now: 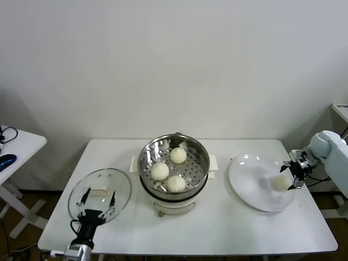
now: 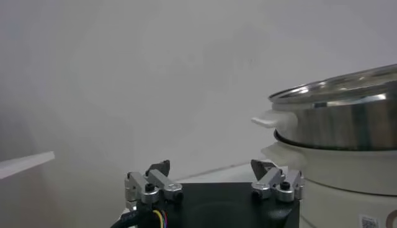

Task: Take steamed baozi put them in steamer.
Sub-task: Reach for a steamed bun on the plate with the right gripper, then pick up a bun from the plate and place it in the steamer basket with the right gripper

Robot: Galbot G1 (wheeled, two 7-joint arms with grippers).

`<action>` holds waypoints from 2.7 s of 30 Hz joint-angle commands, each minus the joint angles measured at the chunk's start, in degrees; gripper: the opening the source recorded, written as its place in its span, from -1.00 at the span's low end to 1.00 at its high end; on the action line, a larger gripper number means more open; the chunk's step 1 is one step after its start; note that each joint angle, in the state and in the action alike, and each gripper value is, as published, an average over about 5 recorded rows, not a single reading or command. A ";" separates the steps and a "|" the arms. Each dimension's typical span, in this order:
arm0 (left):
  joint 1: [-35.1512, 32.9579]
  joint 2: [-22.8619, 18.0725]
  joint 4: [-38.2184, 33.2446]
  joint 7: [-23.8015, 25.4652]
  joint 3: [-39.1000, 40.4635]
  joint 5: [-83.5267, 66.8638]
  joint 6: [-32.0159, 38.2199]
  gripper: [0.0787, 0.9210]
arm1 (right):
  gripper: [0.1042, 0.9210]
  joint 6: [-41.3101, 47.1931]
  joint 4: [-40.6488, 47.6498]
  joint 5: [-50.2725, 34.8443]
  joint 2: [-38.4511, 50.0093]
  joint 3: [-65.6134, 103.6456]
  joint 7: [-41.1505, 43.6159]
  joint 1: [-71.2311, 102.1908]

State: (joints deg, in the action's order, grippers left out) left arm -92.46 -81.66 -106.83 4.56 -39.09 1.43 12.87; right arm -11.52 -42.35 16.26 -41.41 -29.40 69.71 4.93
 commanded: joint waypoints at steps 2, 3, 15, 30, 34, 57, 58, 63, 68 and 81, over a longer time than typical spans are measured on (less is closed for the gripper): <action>0.03 -0.07 0.14 -0.01 -0.01 -0.02 -0.02 0.77 | 0.76 -0.55 4.75 2.99 -3.42 1.18 -0.09 0.52; 0.03 -0.07 0.15 -0.01 -0.03 -0.03 -0.01 0.77 | 0.76 -0.65 5.06 3.24 -3.60 1.32 -0.09 0.52; -0.03 -0.08 0.24 -0.08 -0.23 -0.04 -0.03 0.77 | 0.76 -0.58 6.36 4.25 -4.63 1.78 0.06 0.70; 0.04 -0.13 0.36 -0.17 -0.28 0.02 -0.06 0.77 | 0.44 -0.39 7.49 3.79 -4.81 1.96 0.11 -0.30; 0.00 -0.16 0.31 -0.17 -0.30 0.03 -0.07 0.77 | 0.43 0.66 6.32 0.30 -4.11 -0.12 0.15 -1.48; -0.68 -0.73 -1.90 0.12 1.23 1.14 0.27 0.77 | 0.43 21.86 -18.88 -63.46 -4.91 -57.69 -3.53 -49.90; -0.80 -0.85 -2.02 0.13 1.32 1.17 0.38 0.77 | 0.43 22.16 -19.41 -65.24 -6.10 -59.14 -3.75 -51.34; -1.50 -1.06 -2.60 0.04 1.68 1.36 0.63 0.77 | 0.43 23.19 -20.95 -71.29 -12.07 -64.07 -4.90 -55.09; -1.44 -1.06 -2.29 -0.36 2.41 2.57 0.45 0.77 | 0.44 24.17 -20.93 -74.62 -18.18 -64.72 -6.24 -54.16; -1.09 -0.79 -1.80 -0.51 2.79 2.74 -0.01 0.77 | 0.43 26.00 -19.80 -76.74 -28.36 -63.70 -10.50 -44.86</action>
State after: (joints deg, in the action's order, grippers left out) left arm -93.58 -82.57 -108.96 4.12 -36.51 3.87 13.06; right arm 12.87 -61.10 -54.83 -61.98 -89.31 61.69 -42.16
